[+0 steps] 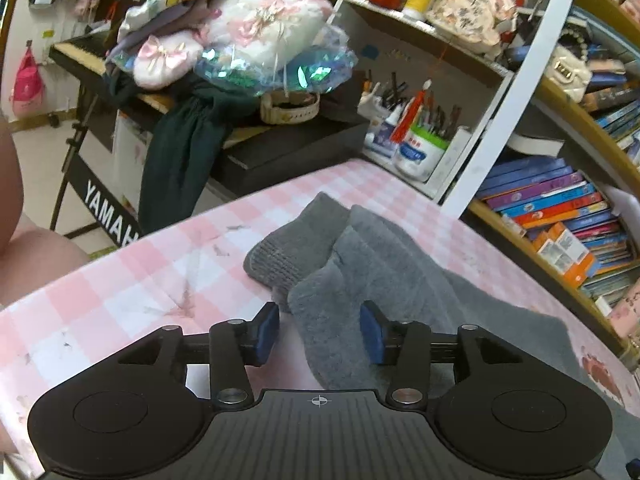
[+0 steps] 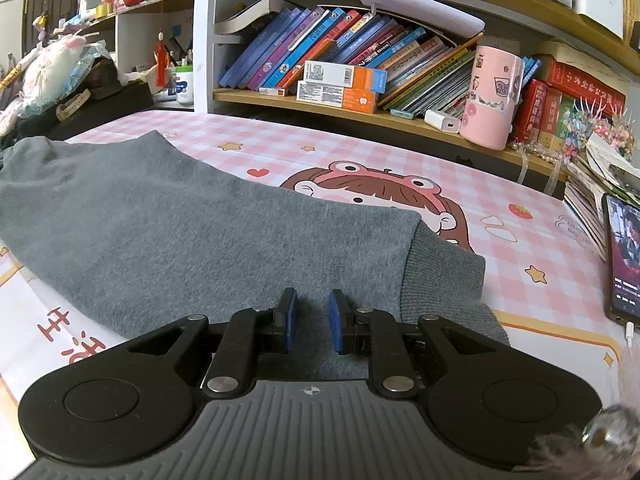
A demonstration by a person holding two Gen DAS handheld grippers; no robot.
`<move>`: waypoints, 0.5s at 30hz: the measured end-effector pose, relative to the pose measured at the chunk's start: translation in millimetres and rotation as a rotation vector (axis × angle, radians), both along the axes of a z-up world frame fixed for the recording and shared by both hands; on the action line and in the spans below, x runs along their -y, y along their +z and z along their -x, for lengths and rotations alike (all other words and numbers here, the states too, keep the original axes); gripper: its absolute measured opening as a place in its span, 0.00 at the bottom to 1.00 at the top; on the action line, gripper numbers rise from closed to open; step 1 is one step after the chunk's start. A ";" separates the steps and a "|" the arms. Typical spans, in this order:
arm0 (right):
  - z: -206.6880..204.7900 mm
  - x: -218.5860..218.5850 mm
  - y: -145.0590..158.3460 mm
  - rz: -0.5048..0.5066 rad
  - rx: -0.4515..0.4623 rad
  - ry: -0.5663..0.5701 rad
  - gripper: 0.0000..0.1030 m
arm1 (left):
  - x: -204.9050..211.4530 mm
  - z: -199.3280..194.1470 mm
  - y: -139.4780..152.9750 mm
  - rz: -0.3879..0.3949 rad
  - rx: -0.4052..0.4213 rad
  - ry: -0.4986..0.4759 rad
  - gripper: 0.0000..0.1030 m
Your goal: Fold clothes
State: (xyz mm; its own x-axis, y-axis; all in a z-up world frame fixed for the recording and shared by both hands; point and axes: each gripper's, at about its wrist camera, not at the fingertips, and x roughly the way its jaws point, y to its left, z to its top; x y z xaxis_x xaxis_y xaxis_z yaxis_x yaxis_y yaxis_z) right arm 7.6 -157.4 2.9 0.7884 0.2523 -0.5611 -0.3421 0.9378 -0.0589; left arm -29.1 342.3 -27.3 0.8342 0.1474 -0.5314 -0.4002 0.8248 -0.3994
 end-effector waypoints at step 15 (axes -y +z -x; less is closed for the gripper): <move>-0.3 3.6 -0.7 -0.031 -0.012 0.004 0.18 | -12.2 -3.7 17.6 0.173 0.171 -0.011 0.09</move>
State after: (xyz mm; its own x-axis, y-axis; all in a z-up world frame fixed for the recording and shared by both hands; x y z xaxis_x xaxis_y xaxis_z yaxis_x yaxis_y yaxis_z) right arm 8.0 -161.1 2.2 0.7808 0.2726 -0.5621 -0.3462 0.9378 -0.0259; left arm -25.4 354.5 -9.7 0.9152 0.0569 -0.3990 -0.3063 0.7418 -0.5966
